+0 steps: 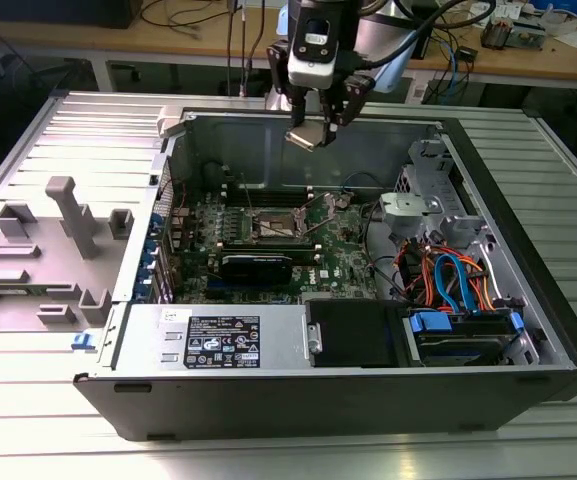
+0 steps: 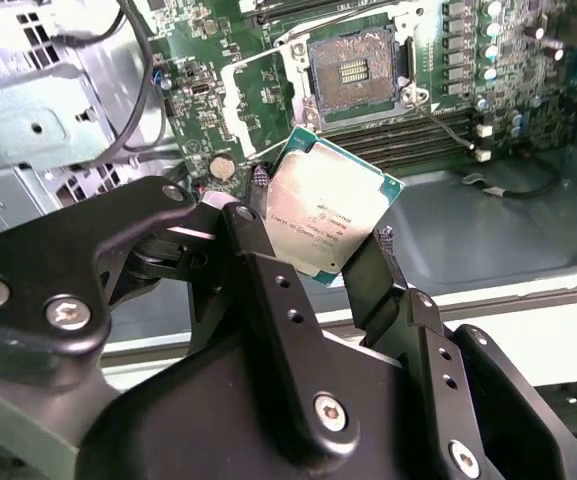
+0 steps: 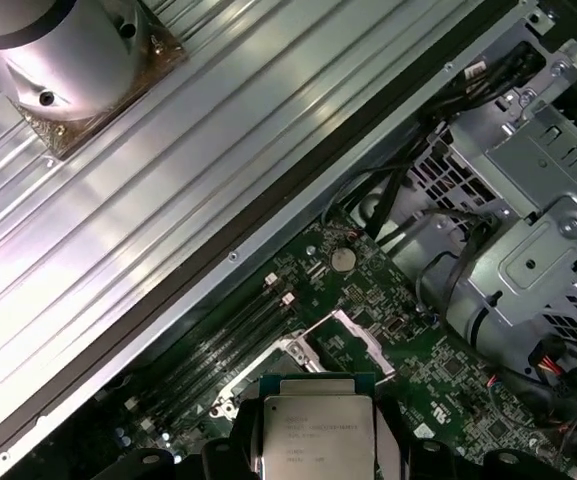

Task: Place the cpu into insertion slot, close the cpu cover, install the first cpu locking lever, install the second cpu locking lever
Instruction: 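Place the cpu into insertion slot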

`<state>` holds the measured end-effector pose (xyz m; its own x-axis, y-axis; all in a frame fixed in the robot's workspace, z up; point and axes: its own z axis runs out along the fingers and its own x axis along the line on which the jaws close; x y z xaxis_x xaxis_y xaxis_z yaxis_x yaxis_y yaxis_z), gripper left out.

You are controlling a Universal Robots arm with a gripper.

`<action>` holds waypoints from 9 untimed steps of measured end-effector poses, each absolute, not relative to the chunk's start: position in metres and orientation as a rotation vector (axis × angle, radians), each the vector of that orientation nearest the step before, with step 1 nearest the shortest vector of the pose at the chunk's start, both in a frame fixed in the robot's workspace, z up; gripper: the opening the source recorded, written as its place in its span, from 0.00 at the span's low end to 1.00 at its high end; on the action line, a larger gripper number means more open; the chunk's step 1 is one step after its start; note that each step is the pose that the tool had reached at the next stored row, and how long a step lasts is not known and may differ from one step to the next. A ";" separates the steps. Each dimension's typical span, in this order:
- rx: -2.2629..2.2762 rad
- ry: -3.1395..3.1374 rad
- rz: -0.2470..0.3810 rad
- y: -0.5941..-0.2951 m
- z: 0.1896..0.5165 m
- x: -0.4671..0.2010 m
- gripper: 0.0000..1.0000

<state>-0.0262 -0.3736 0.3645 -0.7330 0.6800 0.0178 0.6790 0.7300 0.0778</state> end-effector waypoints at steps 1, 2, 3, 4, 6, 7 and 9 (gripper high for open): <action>1.158 2.905 0.124 -0.374 0.364 -0.026 0.54; 1.174 2.898 0.123 -0.374 0.364 -0.026 0.54; 1.197 2.887 0.123 -0.374 0.364 -0.026 0.54; 1.218 2.878 0.123 -0.374 0.364 -0.026 0.54; 1.246 2.865 0.123 -0.374 0.364 -0.026 0.54; 1.260 2.859 0.123 -0.374 0.364 -0.026 0.54; 1.291 2.844 0.122 -0.374 0.364 -0.026 0.54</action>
